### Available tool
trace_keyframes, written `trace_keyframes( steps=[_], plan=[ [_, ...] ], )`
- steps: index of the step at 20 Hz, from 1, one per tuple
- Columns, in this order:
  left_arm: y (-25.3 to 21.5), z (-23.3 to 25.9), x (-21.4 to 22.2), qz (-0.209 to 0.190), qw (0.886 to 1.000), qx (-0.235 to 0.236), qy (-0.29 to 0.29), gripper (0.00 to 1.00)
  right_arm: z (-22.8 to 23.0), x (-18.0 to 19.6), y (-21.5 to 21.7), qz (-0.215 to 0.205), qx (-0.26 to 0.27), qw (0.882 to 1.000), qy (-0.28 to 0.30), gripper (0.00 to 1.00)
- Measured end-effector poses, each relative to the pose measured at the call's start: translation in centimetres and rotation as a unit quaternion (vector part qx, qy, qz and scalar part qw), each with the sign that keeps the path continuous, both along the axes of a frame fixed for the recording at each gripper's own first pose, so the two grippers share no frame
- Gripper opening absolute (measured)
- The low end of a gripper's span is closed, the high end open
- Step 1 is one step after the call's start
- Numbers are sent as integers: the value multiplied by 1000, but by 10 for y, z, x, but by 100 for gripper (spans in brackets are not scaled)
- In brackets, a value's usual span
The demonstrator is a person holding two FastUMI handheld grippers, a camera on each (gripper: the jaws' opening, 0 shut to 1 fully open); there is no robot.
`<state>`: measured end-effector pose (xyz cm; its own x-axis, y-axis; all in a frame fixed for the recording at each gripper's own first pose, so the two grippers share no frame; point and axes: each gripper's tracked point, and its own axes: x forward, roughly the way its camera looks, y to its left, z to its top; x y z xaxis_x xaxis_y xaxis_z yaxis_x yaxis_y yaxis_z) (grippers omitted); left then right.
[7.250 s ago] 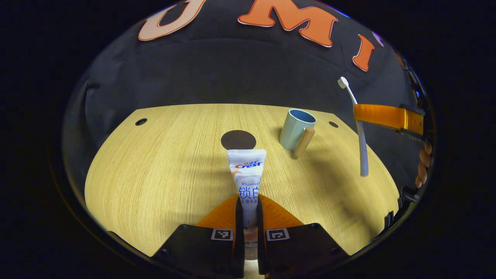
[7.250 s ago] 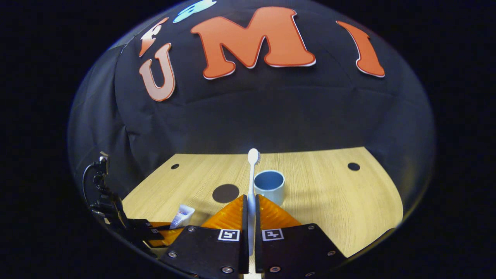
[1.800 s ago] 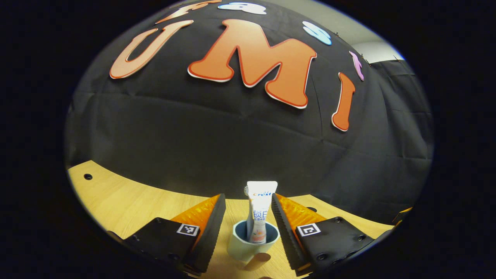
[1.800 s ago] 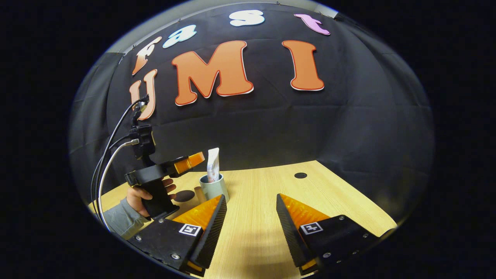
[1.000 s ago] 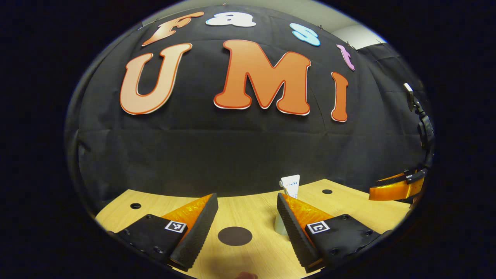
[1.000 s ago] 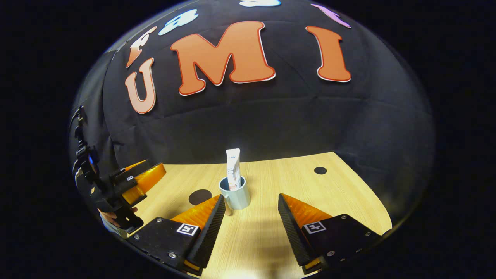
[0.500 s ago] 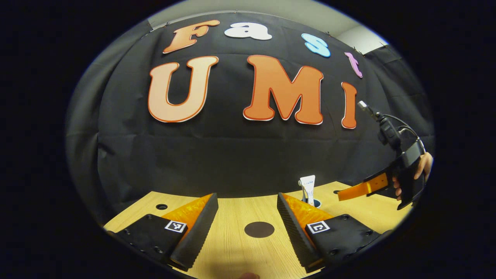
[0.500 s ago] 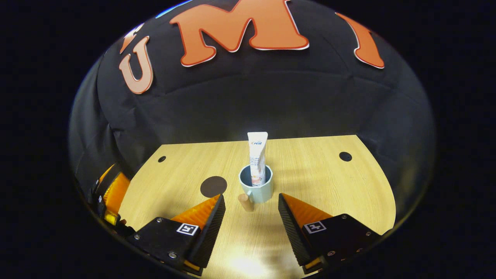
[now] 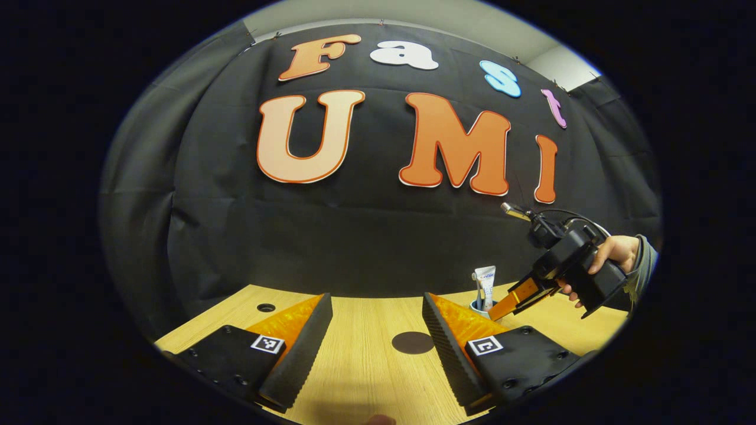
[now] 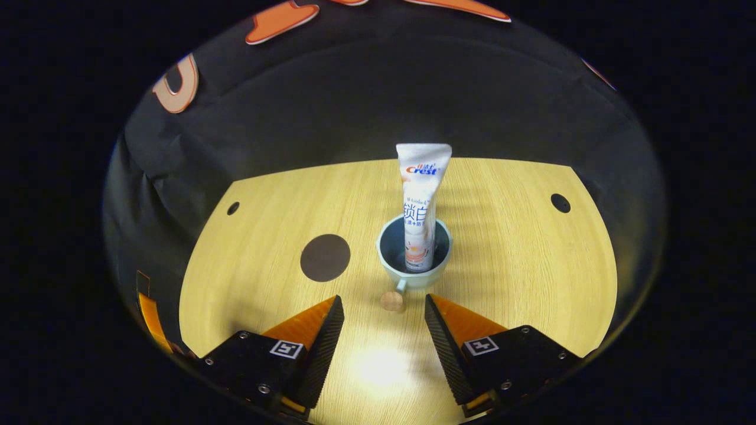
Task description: Put the toothbrush and toothpaste on the desktop into the cup, then pick up the cup and place it on the coaster on the desktop.
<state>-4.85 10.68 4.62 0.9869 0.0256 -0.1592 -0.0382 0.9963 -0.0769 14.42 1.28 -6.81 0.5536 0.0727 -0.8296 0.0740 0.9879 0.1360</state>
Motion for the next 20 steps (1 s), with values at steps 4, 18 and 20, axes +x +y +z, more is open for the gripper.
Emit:
trace_keyframes(
  steps=[4, 18, 20],
  plan=[
    [16, -15, -5, 9, 1000, -17, 7, 97, -26, 16, 2, -13, -13, 999, 51, 82],
    [31, -54, -14, 29, 997, -37, 56, 95, -88, 28, -16, -72, -48, 988, 128, 31],
    [30, -56, -15, 28, 997, -40, 60, 98, -89, 28, -13, -63, -55, 989, 123, 30]
  ],
)
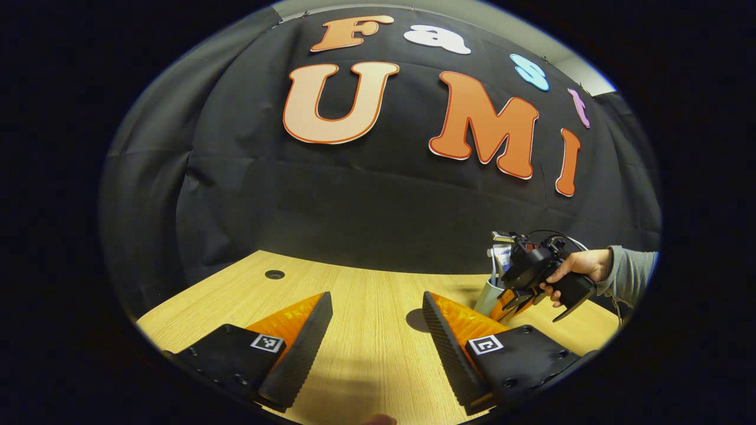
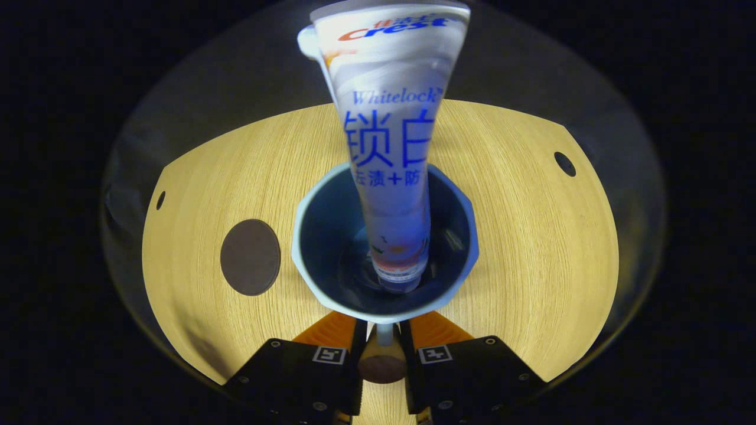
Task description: Put the toothbrush and toothpaste on the desktop into the cup, then pick up the cup and place it on the coaster on the desktop.
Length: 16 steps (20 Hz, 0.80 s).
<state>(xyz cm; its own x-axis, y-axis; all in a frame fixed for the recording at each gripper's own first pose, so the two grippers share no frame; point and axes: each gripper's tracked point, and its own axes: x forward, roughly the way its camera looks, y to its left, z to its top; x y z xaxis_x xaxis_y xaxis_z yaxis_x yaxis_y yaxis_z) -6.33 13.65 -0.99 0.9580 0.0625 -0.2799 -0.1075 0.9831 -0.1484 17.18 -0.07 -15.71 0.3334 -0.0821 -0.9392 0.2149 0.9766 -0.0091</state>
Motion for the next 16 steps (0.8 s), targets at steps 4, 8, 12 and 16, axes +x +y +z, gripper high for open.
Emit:
trace_keyframes(
  steps=[4, 8, 12, 16],
  plan=[
    [-1, 3, -1, 1, 1000, 2, 0, 98, 1, 2, 4, 25, -16, 1000, -7, 28],
    [-3, 10, -5, 1, 1000, 4, -8, 100, 0, 5, 3, 40, -13, 999, -20, 28],
    [-4, 13, -8, 2, 1000, 6, -9, 98, 3, 13, 3, 49, -10, 998, -45, 28],
    [-7, 15, -13, -2, 1000, 18, -12, 100, 6, 18, 5, 74, -8, 995, -60, 28]
  ],
)
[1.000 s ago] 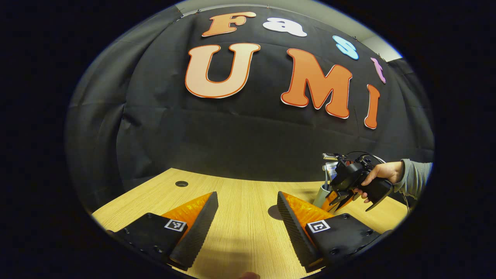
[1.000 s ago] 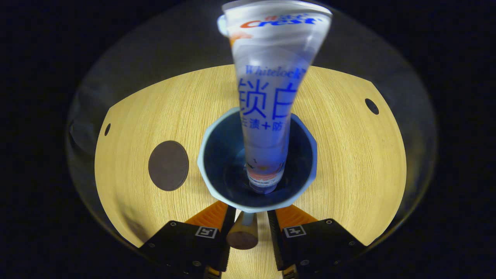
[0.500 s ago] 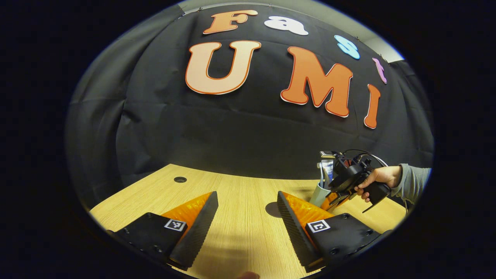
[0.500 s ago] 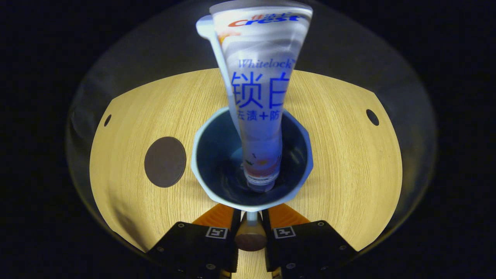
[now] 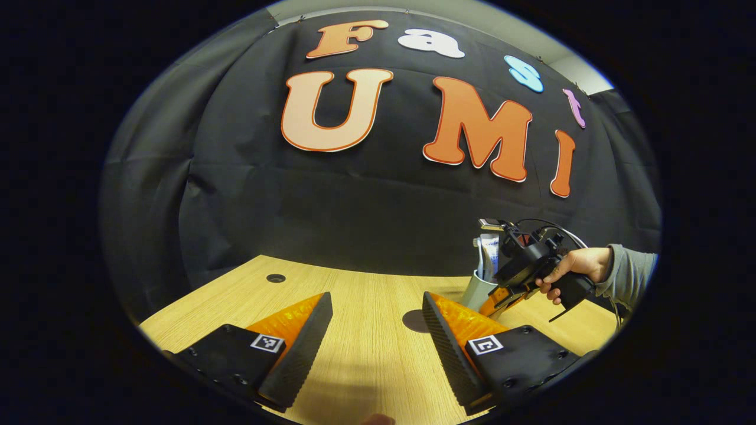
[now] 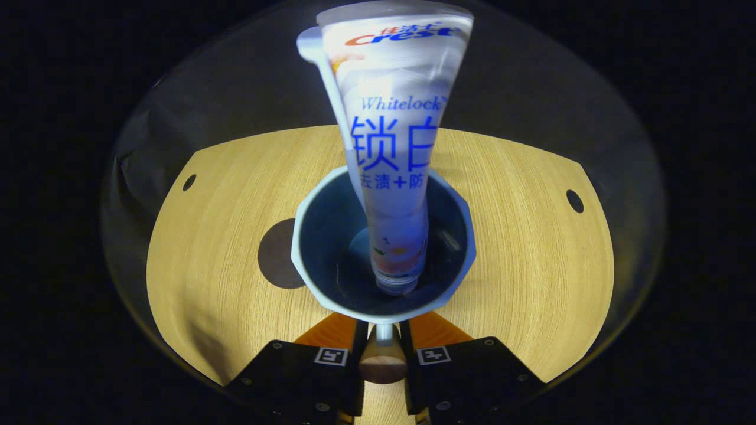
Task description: Put the toothbrush and toothpaste on the desktop into the cup, then pick up the cup and place it on the coaster on the desktop.
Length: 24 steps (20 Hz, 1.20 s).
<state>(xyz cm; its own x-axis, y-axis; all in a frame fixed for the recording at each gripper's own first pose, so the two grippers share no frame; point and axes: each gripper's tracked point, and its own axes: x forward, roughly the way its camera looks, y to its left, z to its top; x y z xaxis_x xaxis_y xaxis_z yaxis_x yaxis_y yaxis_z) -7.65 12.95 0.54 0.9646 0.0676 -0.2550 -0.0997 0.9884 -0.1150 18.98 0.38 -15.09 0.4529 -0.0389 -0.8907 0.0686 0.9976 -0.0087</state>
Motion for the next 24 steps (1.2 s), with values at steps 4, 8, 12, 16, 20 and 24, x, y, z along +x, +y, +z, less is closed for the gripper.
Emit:
trace_keyframes(
  steps=[4, 8, 12, 16, 20, 24],
  plan=[
    [-3, 4, -6, -6, 1000, 19, -6, 97, 4, 4, -1, 27, 4, 1000, -9, 28],
    [2, 1, -10, -1, 1000, 13, -6, 97, 9, 10, -2, 56, -3, 998, -20, 28],
    [11, -7, -14, 5, 1000, 6, 8, 99, 10, 14, -1, 80, -10, 997, -18, 28],
    [25, -13, -17, 17, 1000, 6, 14, 99, 5, 11, 0, 105, -22, 994, -4, 28],
    [33, -21, -18, 21, 1000, -1, 24, 99, 5, 12, -2, 121, -30, 992, 10, 28],
    [39, -25, -21, 25, 999, -5, 30, 97, 10, 8, 1, 114, -22, 993, 20, 29]
  ],
)
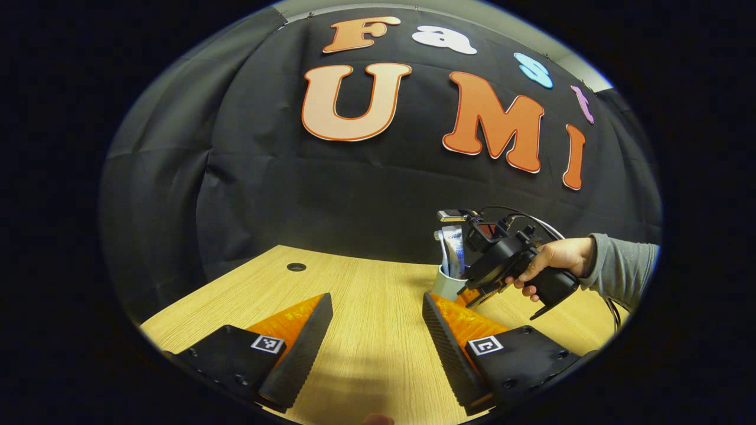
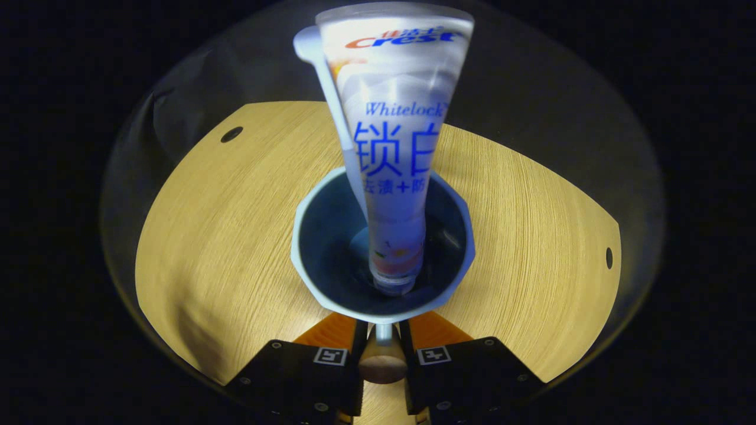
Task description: Put the toothbrush and toothpaste on the desktop into the cup, then pick up the cup and place it on the coaster on the desktop.
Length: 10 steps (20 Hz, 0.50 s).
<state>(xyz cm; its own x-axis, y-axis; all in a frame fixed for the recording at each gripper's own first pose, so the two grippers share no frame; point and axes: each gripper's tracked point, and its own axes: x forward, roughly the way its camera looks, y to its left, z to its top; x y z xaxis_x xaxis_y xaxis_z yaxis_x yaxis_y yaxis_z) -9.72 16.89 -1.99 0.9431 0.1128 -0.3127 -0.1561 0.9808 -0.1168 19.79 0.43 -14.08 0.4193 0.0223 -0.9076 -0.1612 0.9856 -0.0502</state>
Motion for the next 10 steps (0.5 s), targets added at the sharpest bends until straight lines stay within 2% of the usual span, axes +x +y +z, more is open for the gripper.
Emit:
trace_keyframes(
  steps=[3, 4, 5, 6, 9, 10],
  plan=[
    [-2, 0, 1, 0, 1000, -2, 1, 99, 30, 8, -4, 8, 1, 1000, -27, 31],
    [-4, 2, 2, 0, 1000, -3, 0, 97, 38, 4, -6, 14, 4, 999, -42, 36],
    [-8, 2, 4, -3, 1000, -6, -1, 97, 50, 4, -8, 16, 8, 998, -57, 34],
    [-12, 5, 5, -5, 1000, -6, -3, 97, 59, 2, -9, 17, 12, 997, -69, 42],
    [-24, 17, 7, -14, 1000, 8, -13, 99, 80, -10, -15, 22, 25, 994, -100, 48],
    [-30, 21, 8, -18, 1000, 12, -17, 97, 88, -15, -17, 22, 32, 993, -112, 47]
  ],
)
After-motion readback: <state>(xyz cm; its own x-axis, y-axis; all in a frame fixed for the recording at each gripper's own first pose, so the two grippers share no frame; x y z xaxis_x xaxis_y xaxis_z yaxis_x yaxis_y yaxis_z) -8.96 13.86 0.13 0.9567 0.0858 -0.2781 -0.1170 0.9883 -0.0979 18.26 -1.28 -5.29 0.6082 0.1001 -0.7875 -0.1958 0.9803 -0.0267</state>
